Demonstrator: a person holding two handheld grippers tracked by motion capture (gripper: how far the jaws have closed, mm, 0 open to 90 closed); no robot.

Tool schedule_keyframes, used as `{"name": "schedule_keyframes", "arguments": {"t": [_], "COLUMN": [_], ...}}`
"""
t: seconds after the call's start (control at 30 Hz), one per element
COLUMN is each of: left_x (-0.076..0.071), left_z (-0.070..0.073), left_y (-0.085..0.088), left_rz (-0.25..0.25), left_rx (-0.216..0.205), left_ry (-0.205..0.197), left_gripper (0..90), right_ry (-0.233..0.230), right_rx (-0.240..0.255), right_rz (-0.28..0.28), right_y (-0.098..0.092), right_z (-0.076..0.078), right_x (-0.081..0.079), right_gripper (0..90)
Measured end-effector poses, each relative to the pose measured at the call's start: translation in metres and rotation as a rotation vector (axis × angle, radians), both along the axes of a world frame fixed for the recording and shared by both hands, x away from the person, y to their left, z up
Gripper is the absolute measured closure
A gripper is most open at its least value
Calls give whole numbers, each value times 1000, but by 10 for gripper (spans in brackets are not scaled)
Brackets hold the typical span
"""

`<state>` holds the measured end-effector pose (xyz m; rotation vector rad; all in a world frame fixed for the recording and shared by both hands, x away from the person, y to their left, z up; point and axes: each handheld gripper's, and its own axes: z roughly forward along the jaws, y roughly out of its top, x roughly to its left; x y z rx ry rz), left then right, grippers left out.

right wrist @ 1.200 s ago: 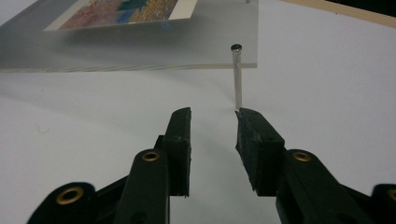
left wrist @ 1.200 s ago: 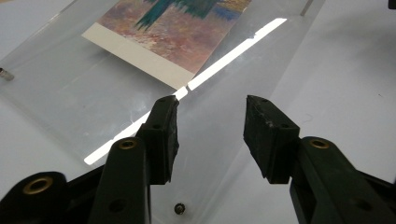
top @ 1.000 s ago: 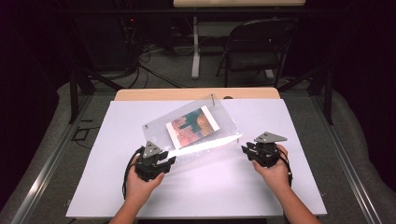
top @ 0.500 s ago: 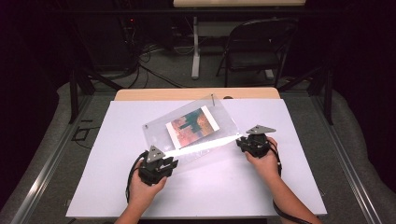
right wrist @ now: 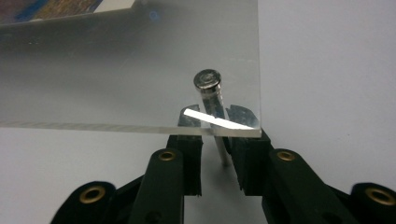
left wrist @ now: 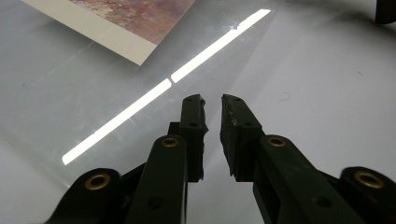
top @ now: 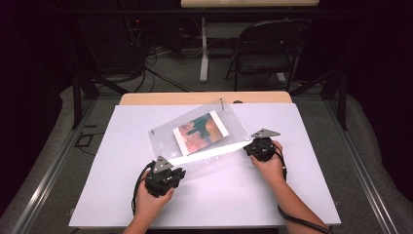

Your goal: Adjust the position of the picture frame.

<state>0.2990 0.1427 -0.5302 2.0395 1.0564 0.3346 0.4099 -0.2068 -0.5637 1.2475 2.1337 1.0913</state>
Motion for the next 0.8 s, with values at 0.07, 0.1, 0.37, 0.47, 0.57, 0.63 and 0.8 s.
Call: {"name": "schedule_keyframes", "arguments": {"t": [0.07, 0.1, 0.37, 0.47, 0.57, 0.63, 0.8], "left_x": [0, 0, -1, -1, -2, -3, -5], "left_z": [-1, -1, -2, -2, -2, -2, -2], "left_y": [-1, -1, -3, -3, -4, -4, -7], "left_rz": [-2, -2, -13, -16, -18, -22, -46], "left_rx": [-2, -2, -1, 1, 0, -4, 5], "left_ry": [5, 5, 15, 15, 17, 19, 28], "left_gripper": [803, 807, 830, 834, 834, 836, 867], "right_ry": [-1, -1, 0, -3, -8, -11, -25], "right_rx": [-2, -2, -26, -39, -60, -76, -106], "right_rz": [-5, -5, 4, 13, 35, 51, 84], "right_y": [-1, -1, 1, 1, 3, 4, 7], "right_z": [0, 0, 3, 5, 7, 8, 10], "right_x": [1, 1, -1, -2, -7, -11, -24], "right_gripper": [794, 794, 815, 817, 822, 826, 834]}}
